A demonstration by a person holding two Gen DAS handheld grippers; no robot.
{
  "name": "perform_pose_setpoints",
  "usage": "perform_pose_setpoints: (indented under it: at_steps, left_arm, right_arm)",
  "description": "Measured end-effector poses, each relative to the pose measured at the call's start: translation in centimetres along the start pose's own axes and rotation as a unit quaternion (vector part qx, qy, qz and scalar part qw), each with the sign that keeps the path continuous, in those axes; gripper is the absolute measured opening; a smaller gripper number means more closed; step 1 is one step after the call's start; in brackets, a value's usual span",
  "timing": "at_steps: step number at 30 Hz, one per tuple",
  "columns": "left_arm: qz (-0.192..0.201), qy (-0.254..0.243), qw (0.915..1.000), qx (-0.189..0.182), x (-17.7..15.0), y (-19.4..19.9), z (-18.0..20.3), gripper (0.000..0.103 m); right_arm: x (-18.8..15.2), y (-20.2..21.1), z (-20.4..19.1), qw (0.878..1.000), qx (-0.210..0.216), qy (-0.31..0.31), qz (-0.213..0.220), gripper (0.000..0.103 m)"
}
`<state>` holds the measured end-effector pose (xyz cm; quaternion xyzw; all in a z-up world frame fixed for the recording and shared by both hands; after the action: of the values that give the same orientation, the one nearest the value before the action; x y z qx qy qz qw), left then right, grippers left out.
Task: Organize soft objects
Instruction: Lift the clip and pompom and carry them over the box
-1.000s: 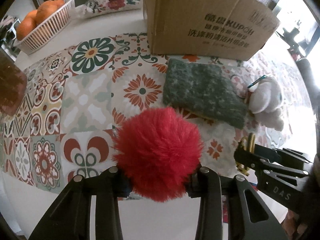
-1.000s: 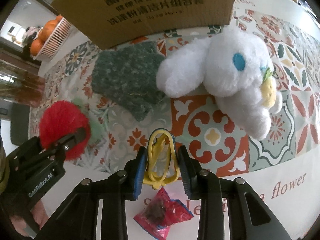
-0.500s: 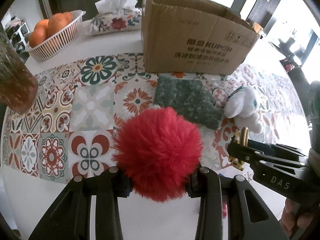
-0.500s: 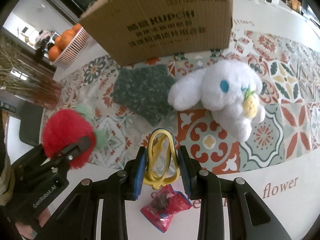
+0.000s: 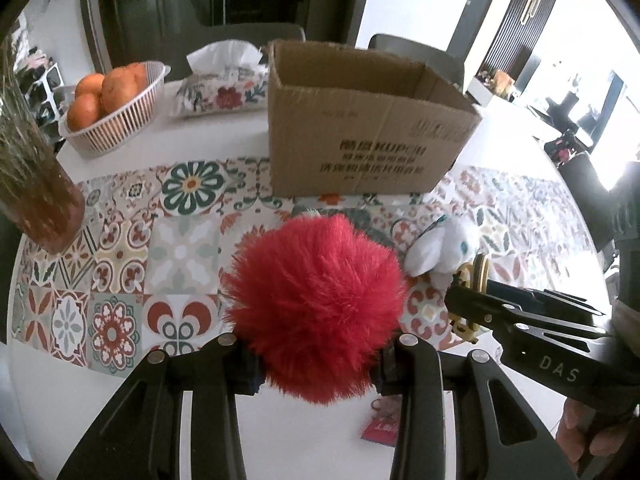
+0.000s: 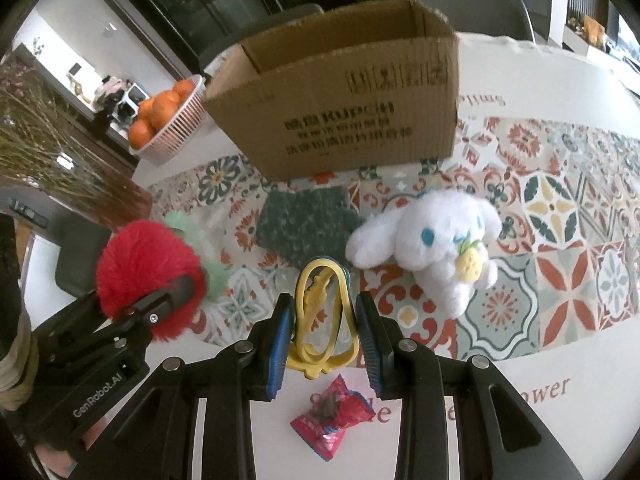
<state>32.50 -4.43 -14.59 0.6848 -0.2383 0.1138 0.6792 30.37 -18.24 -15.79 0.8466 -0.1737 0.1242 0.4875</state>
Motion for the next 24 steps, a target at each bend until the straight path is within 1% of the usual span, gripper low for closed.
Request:
perform_pose_setpoints:
  at_steps: [15, 24]
  left_arm:
    - [0.041, 0.014, 0.999, -0.011, 3.0, 3.3, 1.7, 0.038]
    - [0.073, 0.02, 0.9971, -0.008, 5.7, 5.1, 2.4, 0.038]
  right_arm:
    - [3.1, 3.9, -0.8, 0.998, 0.021, 0.028, 0.051, 0.033]
    - [5.6, 5.9, -1.4, 0.995, 0.031, 0.045, 0.079, 0.034]
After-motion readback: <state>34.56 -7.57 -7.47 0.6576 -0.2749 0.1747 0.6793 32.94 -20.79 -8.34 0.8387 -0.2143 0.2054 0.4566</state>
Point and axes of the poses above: each gripper's, at about its wrist camera, not at the fingertips, and y roughly against the way its jaws point, z to its right, x to its top, the point moved 5 cm from there along -y, roughly the way its jaws point, and after that the axes turned 13 degrees about x, right-handed, at the moved point
